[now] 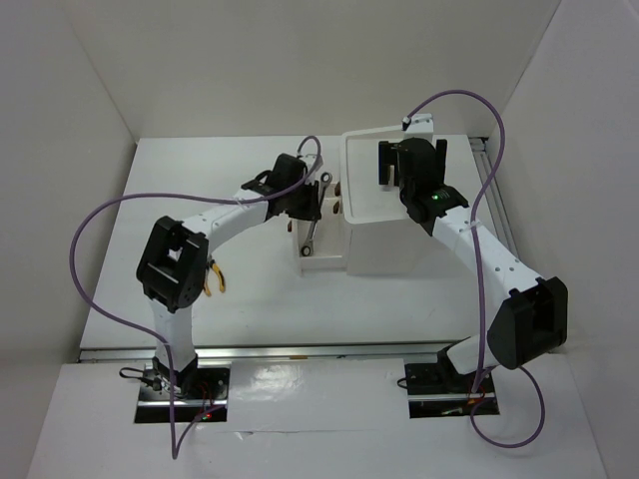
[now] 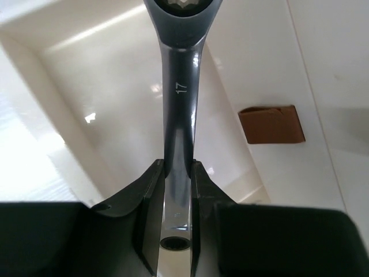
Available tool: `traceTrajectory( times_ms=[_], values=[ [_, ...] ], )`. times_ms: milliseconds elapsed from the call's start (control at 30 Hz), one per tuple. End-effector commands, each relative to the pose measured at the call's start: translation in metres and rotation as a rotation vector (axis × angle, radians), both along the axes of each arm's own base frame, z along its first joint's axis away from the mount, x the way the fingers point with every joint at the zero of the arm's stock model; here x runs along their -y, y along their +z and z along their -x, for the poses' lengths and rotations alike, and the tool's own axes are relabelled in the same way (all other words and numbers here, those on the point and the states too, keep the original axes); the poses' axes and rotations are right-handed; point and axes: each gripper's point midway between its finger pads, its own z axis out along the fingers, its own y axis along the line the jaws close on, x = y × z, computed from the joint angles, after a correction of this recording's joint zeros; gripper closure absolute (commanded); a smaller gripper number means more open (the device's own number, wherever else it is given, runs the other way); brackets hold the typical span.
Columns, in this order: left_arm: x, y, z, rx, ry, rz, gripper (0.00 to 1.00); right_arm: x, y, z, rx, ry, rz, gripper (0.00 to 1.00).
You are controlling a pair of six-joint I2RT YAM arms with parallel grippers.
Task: Sort the tools into containers
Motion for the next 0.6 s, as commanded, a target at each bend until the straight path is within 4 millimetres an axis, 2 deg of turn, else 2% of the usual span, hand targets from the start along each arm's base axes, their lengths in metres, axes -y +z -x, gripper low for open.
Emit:
traceTrajectory(
  times_ms=[0,67,100,133,167,200,233,267,300,367,500,567],
  values=[
    [-0.006,0.049,-0.02,0.125,0.008,-0.01,1.0,-0.061,-0.119,0.063,-0.43,0.24,-0.044,0.0],
    [-0.009,0.042,-0.018,0.091,0.022,-0.031,1.0,-0.062,-0.117,0.061,-0.421,0.241,-0.048,0.0],
    [-0.008,0.041,-0.02,0.091,0.022,-0.031,0.94,-0.062,-0.117,0.061,-0.421,0.241,-0.048,0.0],
    [-0.008,0.039,-0.018,0.071,0.036,-0.025,0.87,-0.062,-0.117,0.061,-0.421,0.241,-0.048,0.0],
    [-0.006,0.035,-0.016,0.058,0.023,-0.019,0.72,-0.062,-0.117,0.061,-0.421,0.241,-0.048,0.0],
    [-0.004,0.04,-0.019,0.068,0.023,-0.013,0.62,-0.062,-0.117,0.061,-0.421,0.241,-0.048,0.0],
    [-0.002,0.039,-0.015,0.064,0.019,-0.023,0.54,-0.062,-0.117,0.061,-0.421,0.241,-0.048,0.0],
    [0.001,0.039,-0.013,0.058,0.006,-0.012,0.49,-0.062,-0.117,0.061,-0.421,0.241,-0.048,0.0],
    [0.001,0.046,-0.014,0.076,0.006,-0.001,0.47,-0.062,-0.117,0.061,-0.421,0.241,-0.048,0.0],
    [0.004,0.043,-0.009,0.059,-0.018,0.012,0.43,-0.062,-0.117,0.061,-0.421,0.241,-0.048,0.0],
    [-0.001,0.052,-0.007,0.064,0.005,0.007,0.25,-0.061,-0.119,0.063,-0.43,0.24,-0.044,0.0],
    [-0.011,0.078,-0.007,0.117,0.072,0.021,0.25,-0.061,-0.119,0.063,-0.43,0.24,-0.044,0.0]
  ],
)
